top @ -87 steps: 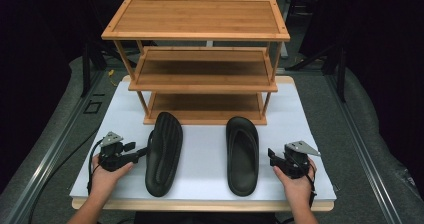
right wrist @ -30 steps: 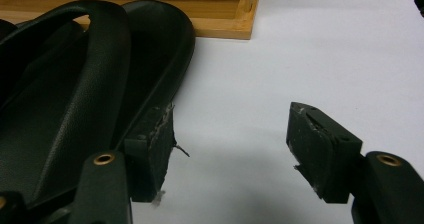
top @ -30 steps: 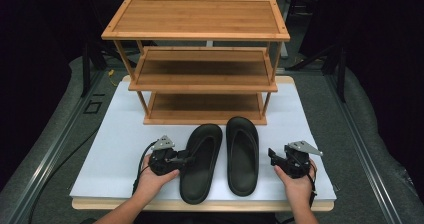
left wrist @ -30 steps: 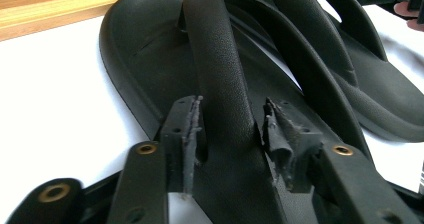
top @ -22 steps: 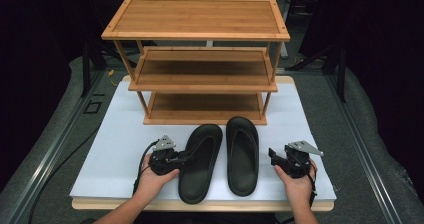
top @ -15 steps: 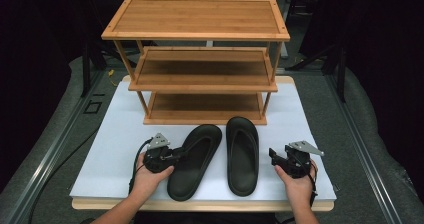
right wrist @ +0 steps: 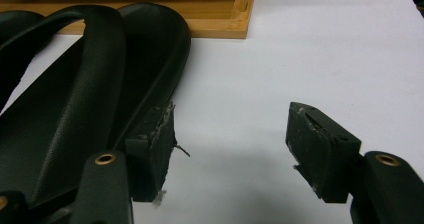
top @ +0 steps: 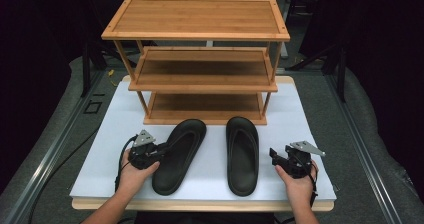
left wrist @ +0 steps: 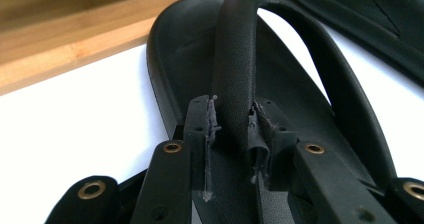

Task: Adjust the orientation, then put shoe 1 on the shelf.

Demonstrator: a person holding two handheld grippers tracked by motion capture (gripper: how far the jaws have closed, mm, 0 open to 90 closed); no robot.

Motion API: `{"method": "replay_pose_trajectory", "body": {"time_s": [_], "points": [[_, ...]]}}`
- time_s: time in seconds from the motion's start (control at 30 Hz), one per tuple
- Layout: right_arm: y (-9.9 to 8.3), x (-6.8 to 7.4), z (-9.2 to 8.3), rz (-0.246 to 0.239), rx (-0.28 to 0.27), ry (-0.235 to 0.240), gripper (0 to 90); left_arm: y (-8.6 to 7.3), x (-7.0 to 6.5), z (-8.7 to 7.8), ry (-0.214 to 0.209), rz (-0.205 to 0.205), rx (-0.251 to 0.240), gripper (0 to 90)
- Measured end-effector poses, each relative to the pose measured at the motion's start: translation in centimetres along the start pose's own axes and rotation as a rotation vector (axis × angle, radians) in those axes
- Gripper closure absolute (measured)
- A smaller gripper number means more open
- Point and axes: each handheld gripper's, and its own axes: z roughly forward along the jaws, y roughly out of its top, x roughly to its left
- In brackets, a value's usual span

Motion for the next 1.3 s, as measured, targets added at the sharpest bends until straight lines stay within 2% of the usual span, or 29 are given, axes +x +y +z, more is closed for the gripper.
{"method": "replay_pose_trajectory", "body": {"time_s": [0.17,0.23,0.27,0.37,0.4,0.47,0.6,0.7,0.87,0.93,1.17,1.2,1.3], "points": [[0.2,0.1,0.1,0.019,-0.006,0.004,35.7,-0.2,-0.4,-0.4,-0.002,-0.014,-0.03,62.7],[0.2,0.1,0.1,0.02,-0.007,0.004,35.6,-0.4,-0.6,-0.7,0.02,-0.014,-0.035,60.6],[0.3,0.3,0.1,0.016,-0.003,-0.007,35.5,-0.5,-0.6,-0.9,0.023,-0.022,-0.027,58.6],[0.2,0.4,0.2,0.01,-0.006,-0.001,35.5,-0.8,-0.5,-1.1,0.047,-0.044,-0.004,55.9],[0.3,0.4,0.2,0.011,-0.006,-0.004,35.5,-1.2,-0.6,-1.1,0.063,-0.039,0.009,56.7],[0.3,0.4,0.1,0.012,-0.005,-0.001,35.5,-1.5,-0.6,-0.9,0.057,-0.048,0.023,59.0],[0.3,0.3,0.0,0.013,-0.003,0.002,35.5,-1.7,-0.7,-0.8,0.078,-0.039,0.024,63.6],[0.2,0.3,-0.1,0.01,-0.008,0.007,35.6,-1.7,-0.6,-0.7,0.087,-0.05,0.035,65.8],[0.2,0.4,0.0,0.01,-0.013,0.007,35.9,-1.5,-0.5,-0.9,0.096,-0.025,0.049,72.0],[0.1,0.3,0.1,0.009,-0.004,0.005,36.1,-1.5,-0.3,-1.0,0.1,-0.035,0.053,77.3],[0.1,0.3,0.0,0.014,-0.009,0.004,36.2,-1.4,0.9,-1.5,0.111,-0.062,0.05,82.5],[0.1,0.2,0.0,0.017,-0.008,0.005,36.2,-1.4,1.1,-1.8,0.1,-0.083,0.043,83.6],[0.1,0.1,0.0,0.02,-0.009,0.007,36.2,-1.2,1.3,-2.0,0.089,-0.086,0.039,84.2]]}}
